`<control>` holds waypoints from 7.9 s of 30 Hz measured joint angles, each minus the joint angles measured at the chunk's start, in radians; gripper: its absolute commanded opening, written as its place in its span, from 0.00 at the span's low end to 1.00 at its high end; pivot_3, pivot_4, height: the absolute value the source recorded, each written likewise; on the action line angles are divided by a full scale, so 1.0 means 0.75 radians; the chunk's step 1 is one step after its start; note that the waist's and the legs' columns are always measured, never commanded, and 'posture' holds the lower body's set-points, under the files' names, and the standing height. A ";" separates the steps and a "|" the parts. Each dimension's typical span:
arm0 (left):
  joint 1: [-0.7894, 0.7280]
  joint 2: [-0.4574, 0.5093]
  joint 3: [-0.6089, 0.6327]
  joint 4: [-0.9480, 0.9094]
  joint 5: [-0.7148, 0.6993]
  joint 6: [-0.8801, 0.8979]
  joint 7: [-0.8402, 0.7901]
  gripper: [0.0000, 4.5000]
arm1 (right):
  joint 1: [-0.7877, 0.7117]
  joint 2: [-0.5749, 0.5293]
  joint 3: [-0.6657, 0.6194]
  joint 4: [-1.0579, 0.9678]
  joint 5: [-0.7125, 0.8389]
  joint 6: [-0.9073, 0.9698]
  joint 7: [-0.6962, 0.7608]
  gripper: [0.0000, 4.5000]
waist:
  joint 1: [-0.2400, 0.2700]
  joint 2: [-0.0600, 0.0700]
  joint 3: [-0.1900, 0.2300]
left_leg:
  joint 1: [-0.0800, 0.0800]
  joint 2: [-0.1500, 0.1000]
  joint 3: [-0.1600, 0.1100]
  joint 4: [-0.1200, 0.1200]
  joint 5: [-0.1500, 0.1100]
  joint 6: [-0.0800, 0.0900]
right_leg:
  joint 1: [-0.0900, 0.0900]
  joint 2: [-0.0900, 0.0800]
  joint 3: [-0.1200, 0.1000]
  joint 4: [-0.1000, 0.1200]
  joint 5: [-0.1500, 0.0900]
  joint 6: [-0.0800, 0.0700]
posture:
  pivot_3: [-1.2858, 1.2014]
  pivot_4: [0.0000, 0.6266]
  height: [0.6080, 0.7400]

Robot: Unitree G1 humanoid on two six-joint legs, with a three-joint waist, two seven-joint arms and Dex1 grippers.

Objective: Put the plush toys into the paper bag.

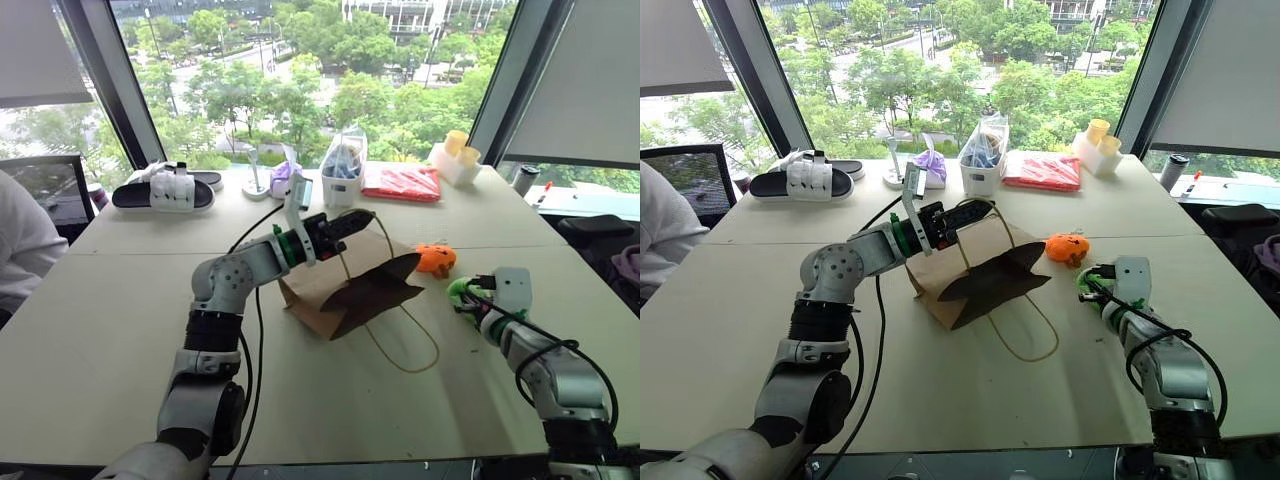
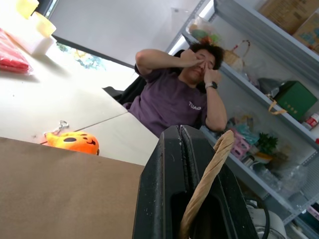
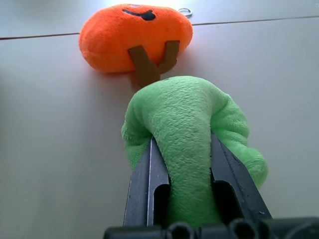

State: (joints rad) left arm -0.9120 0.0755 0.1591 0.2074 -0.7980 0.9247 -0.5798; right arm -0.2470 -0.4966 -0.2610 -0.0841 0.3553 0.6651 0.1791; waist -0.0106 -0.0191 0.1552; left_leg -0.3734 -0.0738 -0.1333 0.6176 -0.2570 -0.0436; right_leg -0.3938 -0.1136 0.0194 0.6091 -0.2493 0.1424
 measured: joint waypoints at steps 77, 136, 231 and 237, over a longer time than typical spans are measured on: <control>0.001 -0.001 0.082 -0.026 -0.066 0.012 0.087 0.00 | -0.935 0.170 0.183 1.328 -0.277 -0.344 -0.162 0.68 | -0.013 0.001 0.000 | 0.000 0.000 0.003 -0.004 0.005 -0.009 | -0.003 -0.001 0.002 0.000 0.001 -0.002 | 0.52 0.24 1.00; -0.163 -0.021 0.114 0.261 -0.081 -0.047 -0.043 0.00 | 0.102 -0.446 -0.525 -0.753 1.154 0.495 0.343 0.00 | 0.007 0.000 0.001 | -0.001 0.001 0.001 -0.001 -0.002 0.003 | 0.003 0.000 -0.001 -0.011 0.001 -0.001 | 0.52 0.24 1.00; -0.139 -0.074 0.223 0.227 -0.173 0.027 0.042 0.00 | 0.328 -0.068 -0.578 -0.640 0.886 0.788 0.229 0.98 | 0.029 0.000 0.000 | 0.000 0.001 0.003 0.001 -0.003 0.005 | 0.005 0.000 0.000 -0.010 0.002 -0.002 | 0.52 0.24 1.00; -0.139 -0.076 0.223 0.232 -0.172 0.022 0.034 0.00 | 0.426 0.054 -0.548 -0.639 1.116 0.800 0.055 0.98 | 0.030 0.000 0.000 | 0.000 0.001 0.002 0.001 -0.003 0.005 | 0.004 0.000 0.000 -0.010 0.002 -0.002 | 0.52 0.24 1.00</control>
State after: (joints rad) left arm -1.0160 0.0187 0.3261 0.3811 -0.9272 0.9409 -0.5545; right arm 0.0724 -0.4561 -0.6718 -0.5631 1.1920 1.2649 0.2206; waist 0.0121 -0.0192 0.1550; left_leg -0.3735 -0.0731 -0.1316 0.6185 -0.2591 -0.0401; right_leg -0.3905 -0.1135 0.0197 0.6014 -0.2481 0.1412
